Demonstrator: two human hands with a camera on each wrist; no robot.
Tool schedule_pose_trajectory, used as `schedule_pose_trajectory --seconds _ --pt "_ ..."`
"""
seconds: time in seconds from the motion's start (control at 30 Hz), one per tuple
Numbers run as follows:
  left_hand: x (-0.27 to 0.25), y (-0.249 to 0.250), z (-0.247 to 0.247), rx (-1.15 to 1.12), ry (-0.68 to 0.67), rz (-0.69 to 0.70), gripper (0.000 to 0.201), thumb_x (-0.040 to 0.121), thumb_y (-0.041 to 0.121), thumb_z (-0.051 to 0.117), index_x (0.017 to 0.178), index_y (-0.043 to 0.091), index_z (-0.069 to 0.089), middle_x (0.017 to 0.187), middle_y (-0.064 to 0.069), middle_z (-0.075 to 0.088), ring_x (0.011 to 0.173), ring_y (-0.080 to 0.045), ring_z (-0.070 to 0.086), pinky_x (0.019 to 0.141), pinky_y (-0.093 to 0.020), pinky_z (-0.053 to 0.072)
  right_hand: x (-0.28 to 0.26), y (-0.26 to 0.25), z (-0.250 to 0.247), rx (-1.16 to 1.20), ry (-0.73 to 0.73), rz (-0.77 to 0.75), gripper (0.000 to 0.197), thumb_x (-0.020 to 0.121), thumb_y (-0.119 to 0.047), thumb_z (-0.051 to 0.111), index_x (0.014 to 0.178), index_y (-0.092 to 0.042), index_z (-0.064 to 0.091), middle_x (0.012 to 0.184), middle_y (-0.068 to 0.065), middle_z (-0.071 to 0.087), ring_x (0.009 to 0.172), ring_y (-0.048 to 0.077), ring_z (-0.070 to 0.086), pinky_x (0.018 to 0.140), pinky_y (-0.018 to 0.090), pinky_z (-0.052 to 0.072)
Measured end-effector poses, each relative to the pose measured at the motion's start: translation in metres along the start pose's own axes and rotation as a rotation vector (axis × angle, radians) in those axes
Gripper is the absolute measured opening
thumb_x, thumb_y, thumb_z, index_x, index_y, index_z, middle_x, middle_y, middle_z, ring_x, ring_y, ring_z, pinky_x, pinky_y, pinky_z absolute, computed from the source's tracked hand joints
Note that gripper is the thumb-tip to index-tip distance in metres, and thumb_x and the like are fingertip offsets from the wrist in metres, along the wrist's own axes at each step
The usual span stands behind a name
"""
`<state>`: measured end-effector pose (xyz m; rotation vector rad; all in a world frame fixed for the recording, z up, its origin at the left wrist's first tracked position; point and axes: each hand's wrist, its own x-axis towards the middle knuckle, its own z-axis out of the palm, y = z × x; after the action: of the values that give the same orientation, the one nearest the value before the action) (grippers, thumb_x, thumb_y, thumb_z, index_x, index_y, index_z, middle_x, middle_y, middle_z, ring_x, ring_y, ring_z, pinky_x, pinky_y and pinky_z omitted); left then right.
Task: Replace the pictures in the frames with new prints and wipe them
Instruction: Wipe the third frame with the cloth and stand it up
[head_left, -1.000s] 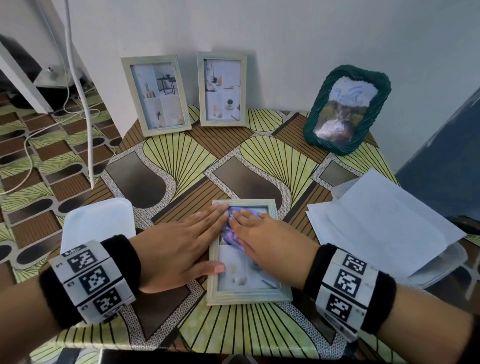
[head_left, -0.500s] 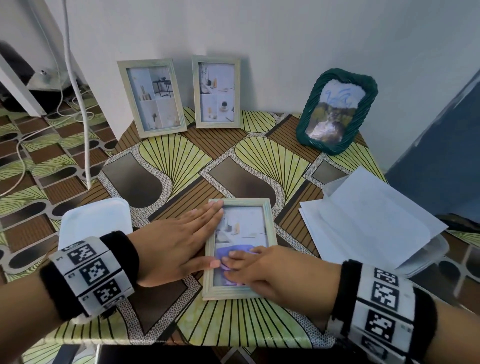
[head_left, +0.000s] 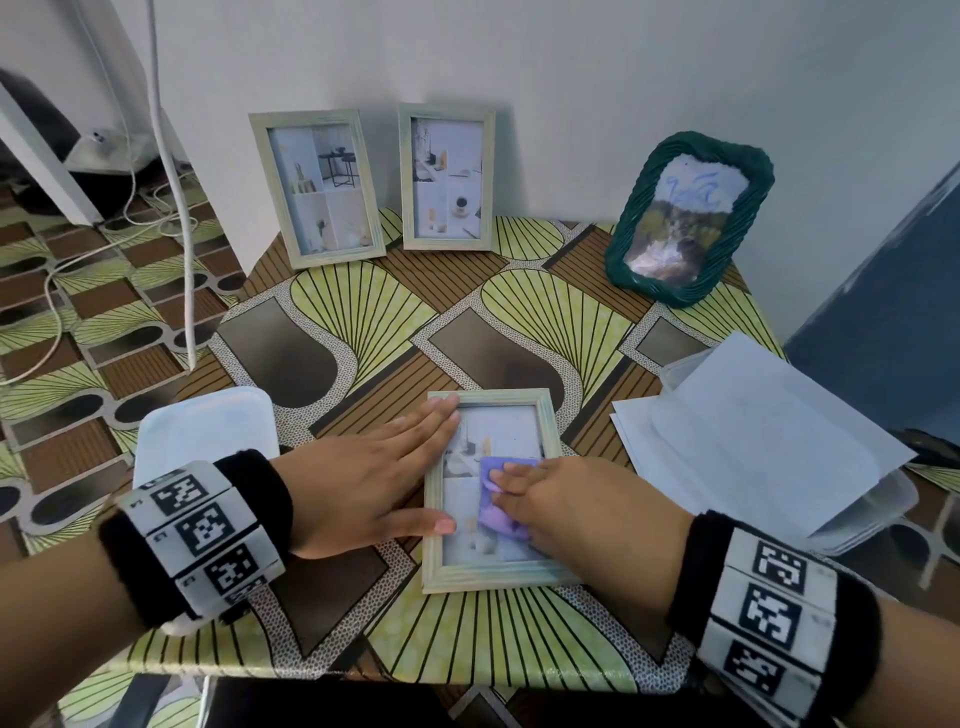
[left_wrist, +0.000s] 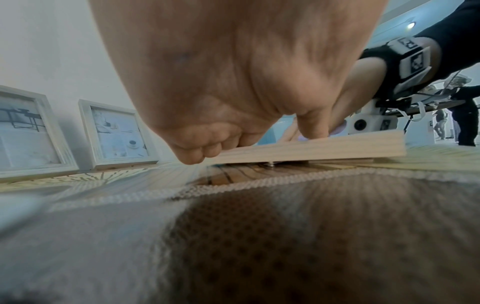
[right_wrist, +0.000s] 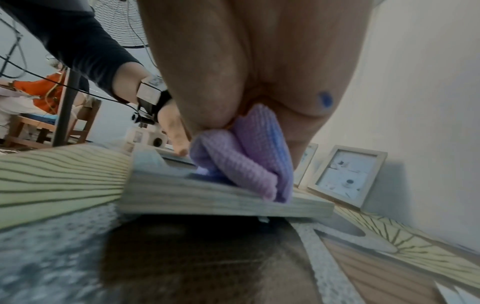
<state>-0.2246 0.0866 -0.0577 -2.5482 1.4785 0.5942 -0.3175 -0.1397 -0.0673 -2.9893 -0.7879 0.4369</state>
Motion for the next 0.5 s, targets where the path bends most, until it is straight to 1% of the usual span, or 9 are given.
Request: schedule_pose_trajectory --seconds 0.07,0.1,0.17,0.23,0.27,0.33,0.37,0.43,0.5 --pt "0.0 -0.002 0.0 -0.007 -0.002 0.008 0.097 0.082 0.083 0.006 0.146 0.022 -0.035 0.153 0.006 -0.041 0.138 0.002 -0.036 0.118 -0.023 -0.013 0.009 0.003 -0.013 -0.032 -0.015 0.039 0.015 0.094 -0.019 0.041 0.096 -0.025 0.054 0.13 0.0 0.058 0.119 0.022 0.057 0.094 0.041 0.048" --pt "0.0 -0.002 0.0 -0.01 -0.001 0.011 0.097 0.082 0.083 0.006 0.146 0.022 -0.035 0.153 0.007 -0.041 0.139 0.002 -0.036 0.119 -0.024 -0.011 0.013 0.004 -0.018 -0.043 -0.039 0.054 0.013 0.095 -0.018 0.041 0.092 -0.025 0.052 0.13 0.0 0.058 0.118 0.022 0.057 0.093 0.041 0.048" --pt "0.0 -0.004 0.001 -0.02 -0.002 0.014 0.098 0.082 0.084 0.007 0.145 0.022 -0.035 0.152 0.007 -0.041 0.139 0.001 -0.035 0.121 -0.025 -0.008 0.023 0.008 -0.026 -0.081 -0.084 0.084 0.013 0.098 -0.017 0.041 0.093 -0.025 0.05 0.137 0.0 0.053 0.121 0.022 0.055 0.093 0.04 0.047" --pt "-0.001 -0.004 0.001 -0.021 -0.005 0.017 0.098 0.083 0.084 0.009 0.145 0.022 -0.036 0.151 0.008 -0.042 0.138 0.002 -0.036 0.121 -0.026 -0.007 0.032 0.012 -0.032 -0.137 -0.068 0.105 0.015 0.1 -0.016 0.04 0.091 -0.026 0.047 0.138 -0.003 0.053 0.119 0.02 0.056 0.092 0.038 0.047" --pt "-0.001 -0.004 0.001 -0.022 -0.006 0.016 0.099 0.083 0.085 0.01 0.144 0.022 -0.037 0.151 0.009 -0.043 0.138 0.003 -0.036 0.12 -0.025 -0.007 0.037 0.014 -0.035 -0.144 -0.057 0.11 0.015 0.101 -0.017 0.04 0.093 -0.025 0.051 0.137 -0.003 0.054 0.119 0.019 0.056 0.093 0.037 0.047" --pt "-0.002 -0.003 0.001 -0.023 -0.007 0.009 0.104 0.081 0.089 0.013 0.144 0.023 -0.037 0.15 0.01 -0.044 0.136 0.004 -0.037 0.118 -0.024 -0.009 0.045 0.015 -0.039 -0.133 -0.052 0.108 0.026 0.103 -0.021 0.038 0.108 -0.019 0.063 0.137 0.0 0.056 0.124 0.019 0.054 0.097 0.037 0.047" --pt "-0.003 -0.003 0.001 -0.022 -0.006 0.003 0.107 0.079 0.09 0.014 0.144 0.023 -0.038 0.15 0.011 -0.044 0.136 0.005 -0.038 0.117 -0.024 -0.011 0.048 0.014 -0.041 -0.134 -0.051 0.101 0.031 0.104 -0.023 0.036 0.113 -0.017 0.065 0.137 0.002 0.057 0.124 0.02 0.055 0.098 0.038 0.046" --pt "-0.004 -0.002 0.0 -0.016 -0.002 -0.009 0.109 0.078 0.092 0.015 0.144 0.023 -0.037 0.15 0.012 -0.044 0.135 0.006 -0.039 0.114 -0.023 -0.014 0.052 0.008 -0.041 -0.141 -0.047 0.066 0.036 0.105 -0.026 0.032 0.117 -0.014 0.064 0.137 0.005 0.056 0.123 0.022 0.055 0.098 0.04 0.046" --pt "-0.005 -0.001 0.0 -0.005 -0.001 -0.02 0.11 0.077 0.092 0.013 0.145 0.022 -0.036 0.15 0.011 -0.043 0.135 0.005 -0.038 0.115 -0.022 -0.013 0.054 -0.002 -0.035 -0.136 -0.052 0.025 0.039 0.105 -0.029 0.03 0.127 -0.014 0.059 0.139 0.005 0.055 0.125 0.023 0.053 0.099 0.041 0.045"
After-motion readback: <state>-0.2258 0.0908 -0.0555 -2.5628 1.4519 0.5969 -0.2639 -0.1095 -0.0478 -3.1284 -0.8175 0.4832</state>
